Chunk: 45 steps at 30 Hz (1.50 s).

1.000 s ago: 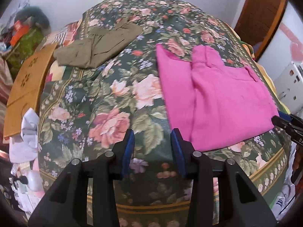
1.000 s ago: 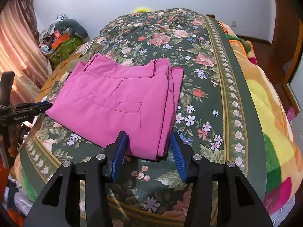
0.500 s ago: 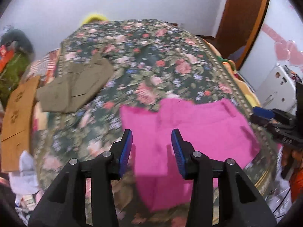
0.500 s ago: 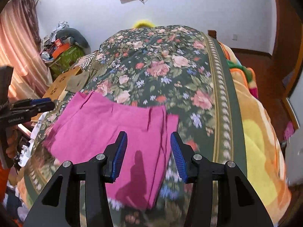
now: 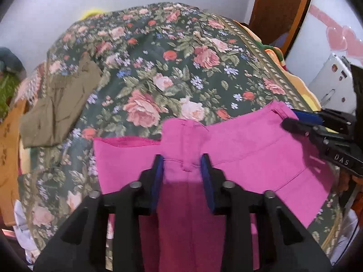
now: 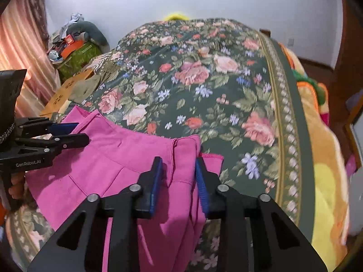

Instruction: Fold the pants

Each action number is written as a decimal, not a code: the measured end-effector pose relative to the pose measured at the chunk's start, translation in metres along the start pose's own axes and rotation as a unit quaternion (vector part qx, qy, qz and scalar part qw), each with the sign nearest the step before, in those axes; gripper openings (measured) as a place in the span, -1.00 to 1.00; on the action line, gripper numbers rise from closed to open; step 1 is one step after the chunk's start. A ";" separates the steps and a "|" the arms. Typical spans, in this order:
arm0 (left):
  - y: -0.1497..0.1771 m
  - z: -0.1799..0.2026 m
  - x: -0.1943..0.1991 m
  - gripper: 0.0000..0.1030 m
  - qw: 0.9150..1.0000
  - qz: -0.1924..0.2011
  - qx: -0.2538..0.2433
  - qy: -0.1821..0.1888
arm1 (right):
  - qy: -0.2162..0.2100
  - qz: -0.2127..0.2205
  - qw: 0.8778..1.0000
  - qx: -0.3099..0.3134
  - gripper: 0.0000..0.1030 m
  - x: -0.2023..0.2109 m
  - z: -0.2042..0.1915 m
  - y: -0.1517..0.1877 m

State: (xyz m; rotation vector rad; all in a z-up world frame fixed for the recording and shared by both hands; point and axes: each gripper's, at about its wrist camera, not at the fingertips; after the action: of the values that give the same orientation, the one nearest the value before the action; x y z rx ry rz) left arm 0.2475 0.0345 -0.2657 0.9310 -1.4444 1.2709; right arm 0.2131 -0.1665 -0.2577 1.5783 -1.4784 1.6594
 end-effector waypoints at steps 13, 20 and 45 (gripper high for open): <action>0.006 -0.015 0.021 -0.46 1.000 0.004 0.027 0.002 | 0.033 -0.017 0.999 0.013 -0.65 0.008 -0.006 -0.002; 0.024 -0.043 0.070 -0.06 0.998 0.046 0.052 -0.004 | 0.026 0.005 1.000 0.000 -0.17 0.044 -0.010 0.012; 0.041 -0.064 0.005 -0.28 0.991 -0.024 0.116 0.058 | -0.055 -0.036 0.995 -0.076 -0.18 0.006 0.010 0.042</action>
State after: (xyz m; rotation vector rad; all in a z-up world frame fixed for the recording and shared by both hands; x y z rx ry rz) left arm 0.2183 0.1041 -0.2716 1.0208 -1.1947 1.4550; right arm 0.1803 -0.1917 -0.2712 1.6418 -1.5430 1.4064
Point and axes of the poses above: each gripper's, at about its wrist camera, not at the fingertips, and x roughly against the way its jaws point, z to its right, y to its underside, and after that the axes turned 14 degrees about -z, right-handed
